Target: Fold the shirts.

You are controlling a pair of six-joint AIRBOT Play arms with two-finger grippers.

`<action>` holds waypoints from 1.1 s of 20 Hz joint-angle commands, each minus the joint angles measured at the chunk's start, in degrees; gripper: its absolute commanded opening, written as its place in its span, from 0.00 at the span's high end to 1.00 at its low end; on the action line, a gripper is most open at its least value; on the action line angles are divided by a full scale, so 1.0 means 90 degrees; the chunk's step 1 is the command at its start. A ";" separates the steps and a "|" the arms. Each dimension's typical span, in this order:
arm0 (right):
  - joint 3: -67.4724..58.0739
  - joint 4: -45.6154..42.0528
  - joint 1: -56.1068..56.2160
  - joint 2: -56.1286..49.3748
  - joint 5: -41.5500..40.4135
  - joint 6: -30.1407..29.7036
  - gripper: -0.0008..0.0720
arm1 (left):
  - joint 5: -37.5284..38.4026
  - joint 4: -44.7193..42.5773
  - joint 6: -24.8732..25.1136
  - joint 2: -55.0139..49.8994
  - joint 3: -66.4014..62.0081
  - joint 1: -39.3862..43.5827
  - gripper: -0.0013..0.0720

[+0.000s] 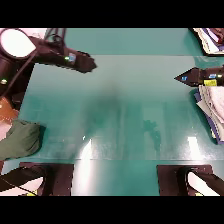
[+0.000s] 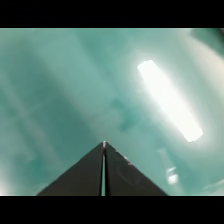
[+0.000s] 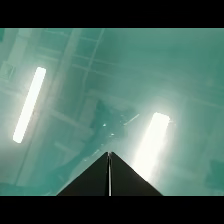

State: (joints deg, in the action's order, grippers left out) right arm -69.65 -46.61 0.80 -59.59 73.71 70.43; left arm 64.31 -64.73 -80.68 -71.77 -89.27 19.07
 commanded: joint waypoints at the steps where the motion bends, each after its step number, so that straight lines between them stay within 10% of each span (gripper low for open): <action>1: -0.0002 0.0000 0.0005 0.0005 0.0022 0.0000 0.97 | 0.1530 -0.1316 -0.0109 0.0522 0.0066 -0.0797 0.94; 7: -0.0002 0.0000 0.0005 0.0005 0.0017 0.0000 0.97 | 0.2484 -0.2863 -0.0282 0.2310 0.2351 -0.2863 0.93; 8: -0.0002 0.0000 0.0005 0.0005 0.0015 0.0000 0.97 | 0.2584 -0.3116 -0.0391 0.2441 0.2742 -0.3135 0.78; 9: 0.0000 0.0000 0.0005 0.0002 -0.0002 0.0000 0.97 | 0.2594 -0.3313 -0.0466 0.2475 0.3128 -0.3383 0.22; 10: 0.0000 0.0000 0.0005 0.0005 -0.0032 0.0000 0.97 | 0.2555 -0.3519 -0.0673 0.2472 0.3500 -0.3602 0.00; 20: 0.0000 0.0000 0.0005 0.0002 -0.0097 0.0000 0.97 | 0.1234 -0.3815 -0.1025 0.2470 0.6045 -0.4398 0.02; 21: 0.0000 0.0000 0.0005 0.0002 -0.0107 0.0000 0.97 | 0.1253 -0.3815 -0.1037 0.2470 0.6011 -0.4398 0.18; 22: -0.0002 0.0000 0.0005 0.0002 -0.0134 0.0000 0.97 | 0.1287 -0.3808 -0.1037 0.2470 0.5955 -0.4398 0.58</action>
State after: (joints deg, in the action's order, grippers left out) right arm -69.65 -46.61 0.80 -59.59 73.03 70.41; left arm 76.53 -98.59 -88.82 -49.58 -37.08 -20.03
